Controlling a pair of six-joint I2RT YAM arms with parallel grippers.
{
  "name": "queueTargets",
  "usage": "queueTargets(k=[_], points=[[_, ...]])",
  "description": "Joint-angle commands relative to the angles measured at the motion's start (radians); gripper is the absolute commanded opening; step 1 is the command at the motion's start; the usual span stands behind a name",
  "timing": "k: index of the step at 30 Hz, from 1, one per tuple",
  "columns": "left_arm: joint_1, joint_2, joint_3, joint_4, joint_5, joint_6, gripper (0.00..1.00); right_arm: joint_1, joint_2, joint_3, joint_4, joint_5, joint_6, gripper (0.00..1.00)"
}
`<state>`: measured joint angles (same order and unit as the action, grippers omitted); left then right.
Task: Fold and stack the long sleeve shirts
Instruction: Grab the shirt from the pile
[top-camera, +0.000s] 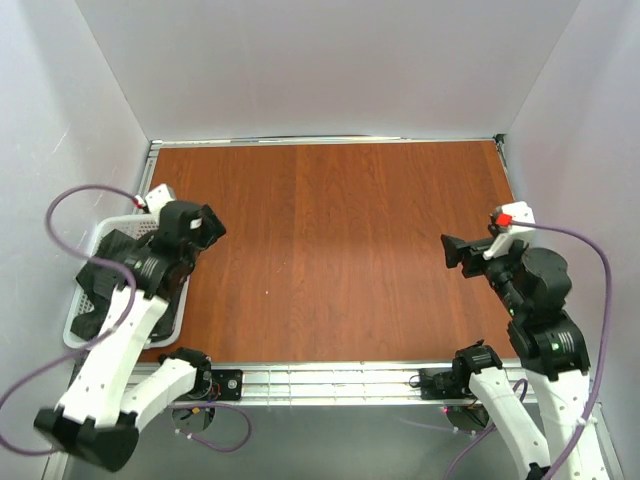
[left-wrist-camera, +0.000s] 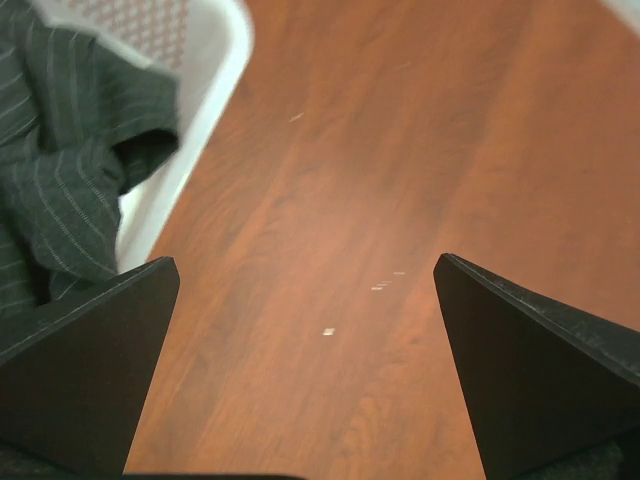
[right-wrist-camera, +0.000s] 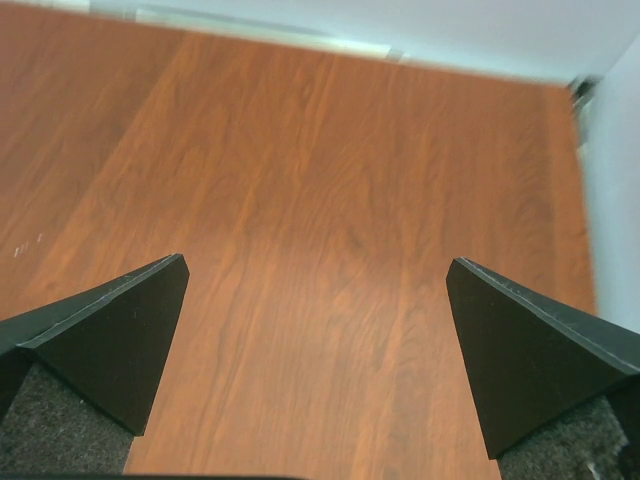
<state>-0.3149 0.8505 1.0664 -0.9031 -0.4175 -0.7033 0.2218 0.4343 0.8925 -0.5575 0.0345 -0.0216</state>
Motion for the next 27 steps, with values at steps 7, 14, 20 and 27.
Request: queueTargets(k=[7, 14, 20, 27], points=[[0.313, 0.295, 0.044, -0.088, -0.089, 0.014, 0.98, -0.006, 0.119, -0.030, -0.045, -0.260, 0.041, 0.99], [0.572, 0.384, -0.018, -0.045, -0.107, 0.007, 0.98, -0.006, 0.138, -0.138, 0.014, -0.424, 0.086, 0.99], [0.634, 0.490, -0.176, 0.055, -0.101, -0.015, 0.97, -0.006, 0.126, -0.176, 0.018, -0.455, 0.078, 0.99], [0.637, 0.516, -0.221, 0.104, -0.073, -0.021, 0.40, -0.006, 0.098, -0.193, 0.021, -0.441, 0.081, 0.99]])
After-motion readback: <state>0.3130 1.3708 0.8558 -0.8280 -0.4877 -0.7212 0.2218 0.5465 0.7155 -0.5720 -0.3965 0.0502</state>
